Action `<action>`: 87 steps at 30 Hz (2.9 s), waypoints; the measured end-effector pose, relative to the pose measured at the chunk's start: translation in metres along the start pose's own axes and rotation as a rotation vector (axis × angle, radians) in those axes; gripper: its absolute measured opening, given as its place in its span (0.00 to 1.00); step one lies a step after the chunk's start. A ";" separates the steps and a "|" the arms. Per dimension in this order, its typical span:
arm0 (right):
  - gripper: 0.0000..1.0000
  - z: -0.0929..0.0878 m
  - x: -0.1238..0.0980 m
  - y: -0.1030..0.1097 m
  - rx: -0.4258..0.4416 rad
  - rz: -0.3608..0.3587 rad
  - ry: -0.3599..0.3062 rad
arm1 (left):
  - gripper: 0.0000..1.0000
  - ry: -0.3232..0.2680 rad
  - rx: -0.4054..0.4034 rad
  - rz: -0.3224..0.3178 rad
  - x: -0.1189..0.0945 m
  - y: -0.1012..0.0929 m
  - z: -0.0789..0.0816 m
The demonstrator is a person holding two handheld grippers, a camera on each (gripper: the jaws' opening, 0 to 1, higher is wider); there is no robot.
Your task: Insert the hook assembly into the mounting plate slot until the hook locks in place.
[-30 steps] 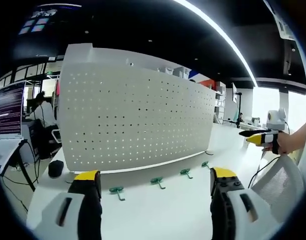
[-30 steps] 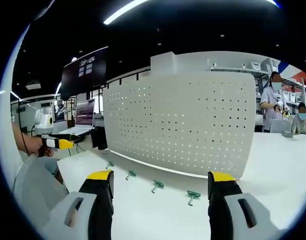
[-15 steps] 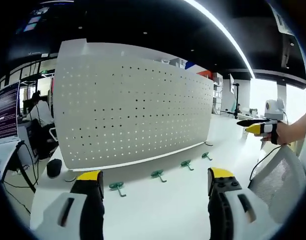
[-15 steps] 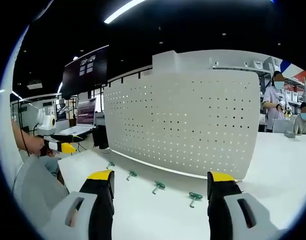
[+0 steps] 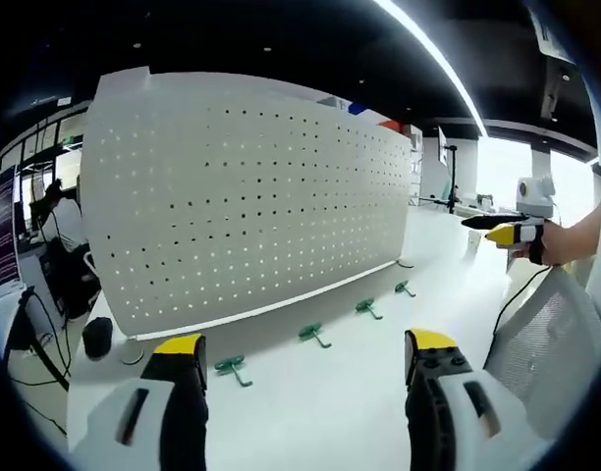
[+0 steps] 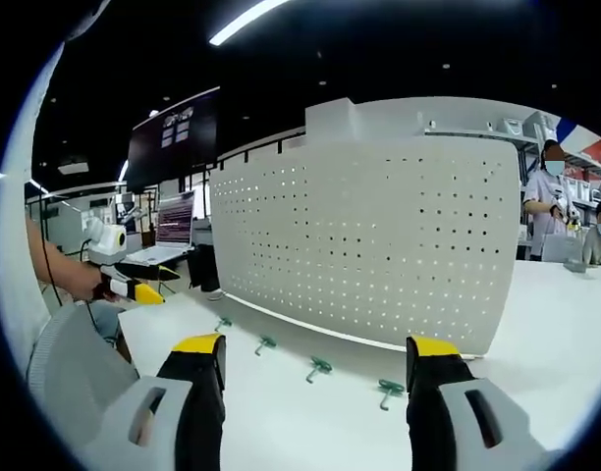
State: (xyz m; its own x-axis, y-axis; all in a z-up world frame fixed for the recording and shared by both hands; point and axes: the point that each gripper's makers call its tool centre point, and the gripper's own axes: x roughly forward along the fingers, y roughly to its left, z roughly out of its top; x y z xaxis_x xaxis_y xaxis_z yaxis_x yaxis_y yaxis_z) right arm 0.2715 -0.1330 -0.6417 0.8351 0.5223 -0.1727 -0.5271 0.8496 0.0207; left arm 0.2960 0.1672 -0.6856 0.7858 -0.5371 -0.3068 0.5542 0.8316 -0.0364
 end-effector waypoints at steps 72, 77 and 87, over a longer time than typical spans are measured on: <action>0.72 0.005 0.034 0.006 0.029 0.051 -0.023 | 0.69 0.659 0.609 -0.501 0.078 0.064 -0.092; 0.71 0.005 0.035 0.008 0.031 0.057 -0.023 | 0.69 0.692 0.605 -0.519 0.084 0.070 -0.095; 0.71 0.005 0.037 0.007 0.033 0.062 -0.022 | 0.69 0.785 0.594 -0.568 0.087 0.075 -0.112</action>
State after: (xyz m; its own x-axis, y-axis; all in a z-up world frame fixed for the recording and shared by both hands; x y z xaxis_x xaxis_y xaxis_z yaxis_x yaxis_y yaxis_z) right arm 0.2993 -0.1077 -0.6425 0.8046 0.5751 -0.1480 -0.5725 0.8174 0.0637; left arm 0.3759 0.1986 -0.8212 0.1059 -0.4040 -0.9086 0.9822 0.1853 0.0321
